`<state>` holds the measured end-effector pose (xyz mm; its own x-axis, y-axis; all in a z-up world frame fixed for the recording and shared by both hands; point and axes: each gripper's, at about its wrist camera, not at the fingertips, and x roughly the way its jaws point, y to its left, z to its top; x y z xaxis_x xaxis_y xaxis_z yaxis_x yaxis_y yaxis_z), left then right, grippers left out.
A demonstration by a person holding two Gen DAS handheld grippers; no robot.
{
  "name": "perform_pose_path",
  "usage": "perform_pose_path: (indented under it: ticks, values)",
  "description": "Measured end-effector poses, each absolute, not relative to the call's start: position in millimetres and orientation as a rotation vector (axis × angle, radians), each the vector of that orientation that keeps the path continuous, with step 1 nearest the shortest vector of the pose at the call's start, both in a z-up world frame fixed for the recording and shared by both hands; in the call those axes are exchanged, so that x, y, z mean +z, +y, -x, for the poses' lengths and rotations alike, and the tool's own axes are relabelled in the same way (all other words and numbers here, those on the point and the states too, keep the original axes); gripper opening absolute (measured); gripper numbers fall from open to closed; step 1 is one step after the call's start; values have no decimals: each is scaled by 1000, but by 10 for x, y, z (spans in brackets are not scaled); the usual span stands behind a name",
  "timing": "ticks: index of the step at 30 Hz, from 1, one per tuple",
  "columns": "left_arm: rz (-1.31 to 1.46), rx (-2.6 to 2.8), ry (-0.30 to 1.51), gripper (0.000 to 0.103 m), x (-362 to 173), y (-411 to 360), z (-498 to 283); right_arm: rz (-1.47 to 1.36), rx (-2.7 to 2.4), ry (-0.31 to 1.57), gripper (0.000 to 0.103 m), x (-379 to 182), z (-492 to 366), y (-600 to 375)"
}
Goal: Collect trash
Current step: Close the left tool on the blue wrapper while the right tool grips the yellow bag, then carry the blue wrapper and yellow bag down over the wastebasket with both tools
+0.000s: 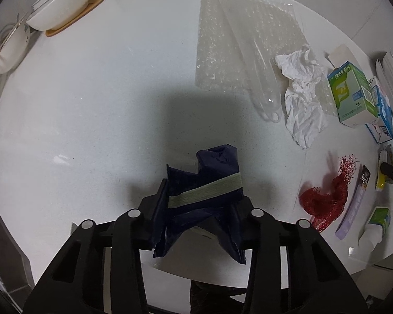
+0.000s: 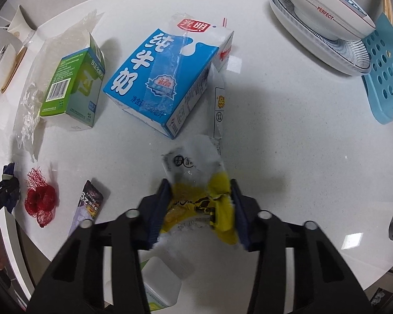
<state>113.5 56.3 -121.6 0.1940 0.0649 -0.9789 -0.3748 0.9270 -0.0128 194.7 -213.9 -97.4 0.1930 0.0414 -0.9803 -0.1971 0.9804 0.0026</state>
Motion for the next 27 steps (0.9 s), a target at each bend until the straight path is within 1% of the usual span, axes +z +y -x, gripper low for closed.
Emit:
perform_pose_path:
  ticks: [1,4,5,8,9,17,27]
  values:
    - [273,320,1343,29,-1211,567,-1131,131,171,1370,34,-971,-1945,-2142]
    - [284,324,1340,20,-1198,564,-1126,124,179,1372,28,-967,-1947,-2165]
    - [286,327,1339,20,-1197,566,-1119,120,182,1372,26,-958,-1947,-2177]
    - [304,331,1336,19,-1190,521,-1120,117,204,1372,23,-953,-1967,-2221]
    - [302,341,1331,19,-1176,504,-1111,124,209,1361,15,-956,-1995,-2238]
    - [333,388,1298,19,-1003,298,-892,176,291,1347,14,-876,-1961,-2284]
    - [333,327,1215,19,-727,195,-611,123,244,1233,14,-453,-1598,-2324]
